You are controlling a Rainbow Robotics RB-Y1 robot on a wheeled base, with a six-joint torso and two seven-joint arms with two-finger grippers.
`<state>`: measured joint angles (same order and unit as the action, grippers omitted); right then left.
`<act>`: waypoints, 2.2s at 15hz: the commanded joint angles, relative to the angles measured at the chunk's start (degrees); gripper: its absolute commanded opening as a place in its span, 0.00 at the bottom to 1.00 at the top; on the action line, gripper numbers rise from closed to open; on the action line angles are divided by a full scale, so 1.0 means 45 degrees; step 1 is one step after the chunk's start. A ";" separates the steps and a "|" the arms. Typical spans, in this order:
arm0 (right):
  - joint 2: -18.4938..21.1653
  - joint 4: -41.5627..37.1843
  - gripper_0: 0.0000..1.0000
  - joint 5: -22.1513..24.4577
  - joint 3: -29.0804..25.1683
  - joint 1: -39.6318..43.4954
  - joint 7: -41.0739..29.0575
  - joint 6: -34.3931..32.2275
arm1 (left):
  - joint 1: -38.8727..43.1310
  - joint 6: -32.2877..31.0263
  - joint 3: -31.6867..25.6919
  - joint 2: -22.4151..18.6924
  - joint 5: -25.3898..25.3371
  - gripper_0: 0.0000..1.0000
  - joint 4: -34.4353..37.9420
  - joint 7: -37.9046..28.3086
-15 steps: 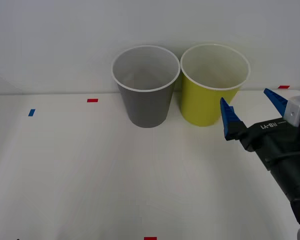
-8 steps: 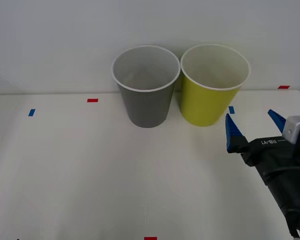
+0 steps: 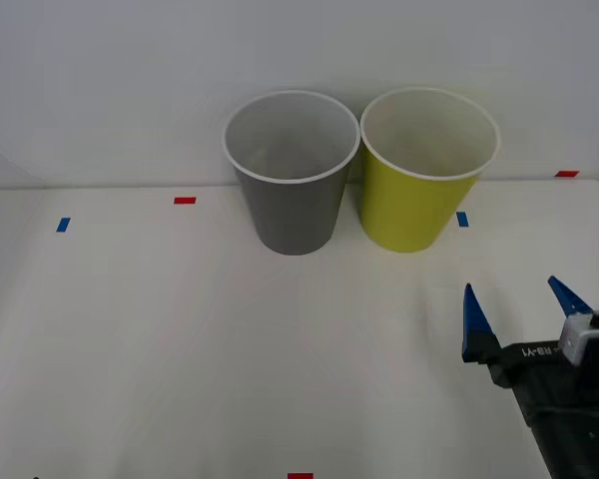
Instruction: Put cans in the gray bin and PET bottles in the light green bin.
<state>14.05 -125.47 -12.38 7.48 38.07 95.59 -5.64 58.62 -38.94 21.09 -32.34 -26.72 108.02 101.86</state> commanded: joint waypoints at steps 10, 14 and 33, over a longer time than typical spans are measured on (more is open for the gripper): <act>0.0374 0.3332 0.98 0.0134 0.0643 0.3767 0.0262 -0.6736 | 0.0000 0.0000 0.0000 0.0000 0.0000 1.00 0.0000 0.0000; 0.0453 0.3332 0.98 0.0173 0.0780 0.4509 0.0281 -0.7068 | 0.0000 0.0000 0.0000 0.0000 0.0000 1.00 0.0000 0.0000; 0.0570 0.3351 0.98 0.0310 0.1229 0.5388 0.0086 -0.7068 | 0.0000 0.0000 0.0000 0.0000 0.0000 1.00 0.0000 0.0000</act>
<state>16.61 -110.40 -10.99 13.01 62.32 95.99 -37.47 58.62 -38.94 21.09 -32.34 -26.72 108.02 101.87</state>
